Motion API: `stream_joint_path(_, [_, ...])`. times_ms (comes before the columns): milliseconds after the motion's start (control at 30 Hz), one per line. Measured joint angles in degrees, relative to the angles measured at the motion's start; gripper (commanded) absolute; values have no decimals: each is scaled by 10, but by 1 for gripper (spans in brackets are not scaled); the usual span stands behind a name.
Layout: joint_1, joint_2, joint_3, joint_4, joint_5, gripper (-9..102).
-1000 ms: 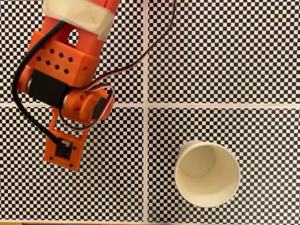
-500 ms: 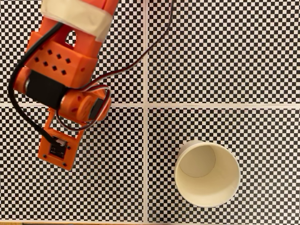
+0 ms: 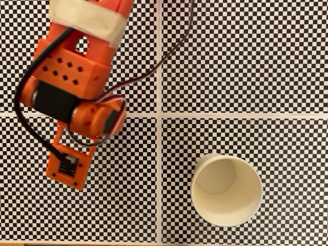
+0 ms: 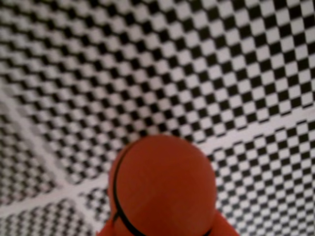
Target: Grasp basketball and place into cup.
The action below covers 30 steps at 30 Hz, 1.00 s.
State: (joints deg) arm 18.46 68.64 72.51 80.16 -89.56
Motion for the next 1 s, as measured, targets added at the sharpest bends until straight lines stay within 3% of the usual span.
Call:
stream_joint_path(433, [-114, 114, -14, 33, 82, 0])
stream_joint_path(1000, [-210, 128, -90, 33, 171, 0])
